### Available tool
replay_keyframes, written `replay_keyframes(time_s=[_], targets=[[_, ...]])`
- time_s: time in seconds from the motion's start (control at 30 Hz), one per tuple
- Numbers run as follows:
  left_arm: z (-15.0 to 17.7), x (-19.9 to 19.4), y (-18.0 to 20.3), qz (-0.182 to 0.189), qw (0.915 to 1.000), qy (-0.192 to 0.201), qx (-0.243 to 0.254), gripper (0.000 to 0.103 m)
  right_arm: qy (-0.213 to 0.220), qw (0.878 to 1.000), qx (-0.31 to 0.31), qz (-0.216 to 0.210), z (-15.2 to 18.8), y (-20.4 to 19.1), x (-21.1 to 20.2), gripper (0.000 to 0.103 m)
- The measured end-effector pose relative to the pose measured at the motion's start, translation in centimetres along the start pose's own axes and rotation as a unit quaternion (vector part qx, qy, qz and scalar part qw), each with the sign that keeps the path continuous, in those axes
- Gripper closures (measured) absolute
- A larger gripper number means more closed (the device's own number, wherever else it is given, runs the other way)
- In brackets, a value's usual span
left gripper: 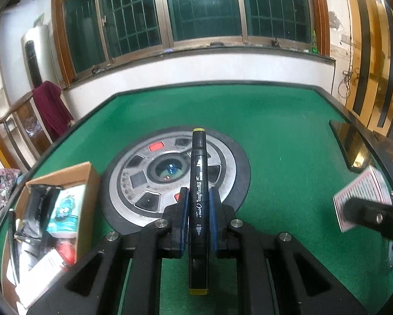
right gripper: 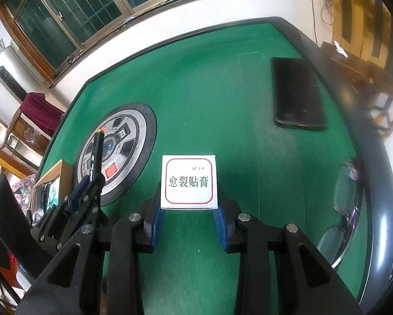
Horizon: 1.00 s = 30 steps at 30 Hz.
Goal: Organize objects
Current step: 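Carry marker and medicine box into the cardboard box and open both grippers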
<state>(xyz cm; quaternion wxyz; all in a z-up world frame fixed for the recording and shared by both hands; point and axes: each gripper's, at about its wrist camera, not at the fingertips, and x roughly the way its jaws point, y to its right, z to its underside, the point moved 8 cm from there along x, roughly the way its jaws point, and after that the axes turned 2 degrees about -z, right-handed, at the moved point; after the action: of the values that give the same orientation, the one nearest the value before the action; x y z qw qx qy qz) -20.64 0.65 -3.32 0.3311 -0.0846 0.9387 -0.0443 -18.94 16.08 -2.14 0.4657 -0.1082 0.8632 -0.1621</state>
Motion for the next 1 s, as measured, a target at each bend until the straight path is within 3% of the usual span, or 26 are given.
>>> replay_keyframes(time_s=[0.13, 0.47, 0.77, 1.0], targets=[[-0.5, -1.4, -0.6, -0.001, 0.9998, 0.016, -0.008, 0.092, 0.006, 1.0, 0.0, -0.014, 0.7, 0.0, -1.1, 0.072], [0.0, -9.2, -3.2, 0.029, 0.9972, 0.062, -0.029, 0.091, 0.017, 0.998, -0.035, -0.051, 2.1, -2.5, -2.7, 0.072], [1.9, -12.4, -10.6, 0.013, 0.994, 0.084, -0.069, 0.091, 0.004, 0.993, -0.087, -0.077, 5.3, -7.7, -2.3, 0.073], [4.2, -12.5, -17.9, -0.02, 0.9892, 0.084, -0.118, 0.091, -0.019, 0.985, -0.135, -0.104, 6.6, -14.4, -1.2, 0.072]])
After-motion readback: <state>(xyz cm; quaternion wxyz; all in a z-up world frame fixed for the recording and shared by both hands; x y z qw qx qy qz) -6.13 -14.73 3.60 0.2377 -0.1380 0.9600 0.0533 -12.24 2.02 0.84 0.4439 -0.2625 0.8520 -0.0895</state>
